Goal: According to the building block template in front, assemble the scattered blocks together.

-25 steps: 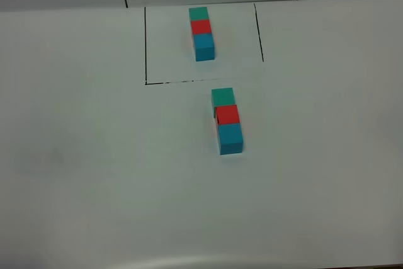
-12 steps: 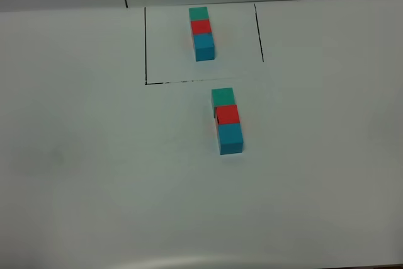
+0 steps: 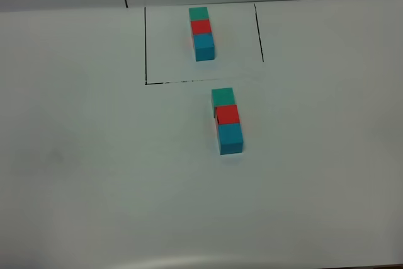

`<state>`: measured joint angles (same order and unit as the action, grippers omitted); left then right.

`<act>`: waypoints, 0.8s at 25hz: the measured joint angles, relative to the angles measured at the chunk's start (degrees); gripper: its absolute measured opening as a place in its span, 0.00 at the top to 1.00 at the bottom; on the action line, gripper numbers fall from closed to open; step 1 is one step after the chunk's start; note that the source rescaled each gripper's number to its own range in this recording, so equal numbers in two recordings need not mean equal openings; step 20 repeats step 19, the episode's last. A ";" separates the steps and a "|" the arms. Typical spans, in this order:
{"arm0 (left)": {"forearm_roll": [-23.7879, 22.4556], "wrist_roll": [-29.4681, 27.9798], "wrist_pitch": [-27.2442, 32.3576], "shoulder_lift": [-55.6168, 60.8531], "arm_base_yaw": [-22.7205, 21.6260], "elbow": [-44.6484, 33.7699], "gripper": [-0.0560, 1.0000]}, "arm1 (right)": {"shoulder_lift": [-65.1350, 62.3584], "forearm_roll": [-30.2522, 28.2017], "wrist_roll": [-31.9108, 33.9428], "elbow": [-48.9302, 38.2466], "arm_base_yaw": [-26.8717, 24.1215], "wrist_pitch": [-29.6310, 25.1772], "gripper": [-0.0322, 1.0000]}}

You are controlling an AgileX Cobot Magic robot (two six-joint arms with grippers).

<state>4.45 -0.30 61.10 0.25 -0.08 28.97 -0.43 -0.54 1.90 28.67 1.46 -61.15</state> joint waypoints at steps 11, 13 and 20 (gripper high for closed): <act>0.00 0.00 0.00 0.00 0.00 0.00 0.59 | 0.00 0.05 -0.05 0.00 0.00 0.00 0.07; 0.00 0.00 0.00 0.00 0.00 0.00 0.59 | 0.00 0.05 -0.05 0.00 0.00 0.00 0.07; 0.00 0.00 0.00 0.00 0.00 0.00 0.59 | 0.00 0.05 -0.05 0.00 0.00 0.00 0.07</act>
